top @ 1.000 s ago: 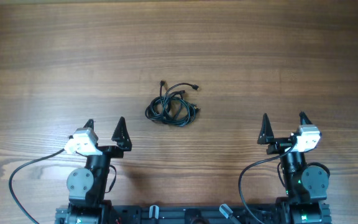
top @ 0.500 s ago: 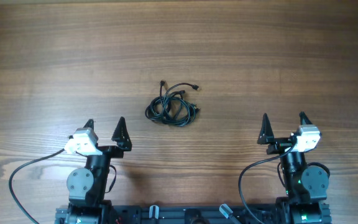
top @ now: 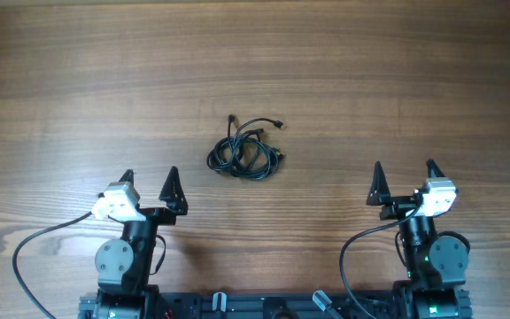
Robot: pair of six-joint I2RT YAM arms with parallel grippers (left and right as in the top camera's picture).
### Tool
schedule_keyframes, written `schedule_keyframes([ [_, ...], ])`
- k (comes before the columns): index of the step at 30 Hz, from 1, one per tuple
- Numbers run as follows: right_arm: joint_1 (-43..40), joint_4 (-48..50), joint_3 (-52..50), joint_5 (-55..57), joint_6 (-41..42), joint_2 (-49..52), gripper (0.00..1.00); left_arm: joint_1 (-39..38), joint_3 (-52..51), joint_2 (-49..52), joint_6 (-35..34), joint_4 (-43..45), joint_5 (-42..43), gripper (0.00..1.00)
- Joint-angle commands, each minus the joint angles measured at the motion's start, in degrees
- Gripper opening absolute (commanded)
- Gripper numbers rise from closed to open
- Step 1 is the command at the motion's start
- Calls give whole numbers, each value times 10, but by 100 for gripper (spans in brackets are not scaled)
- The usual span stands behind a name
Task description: Untangle cables
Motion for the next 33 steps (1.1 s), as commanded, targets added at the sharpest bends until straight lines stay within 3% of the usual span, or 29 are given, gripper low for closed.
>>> schedule_keyframes([
  [1,-3,4,0,5,1,-5,100,-2,-2,-4,12,-2,0,100],
  [33,-3,4,0,5,1,-5,100,-2,2,-4,11,21,8,100],
])
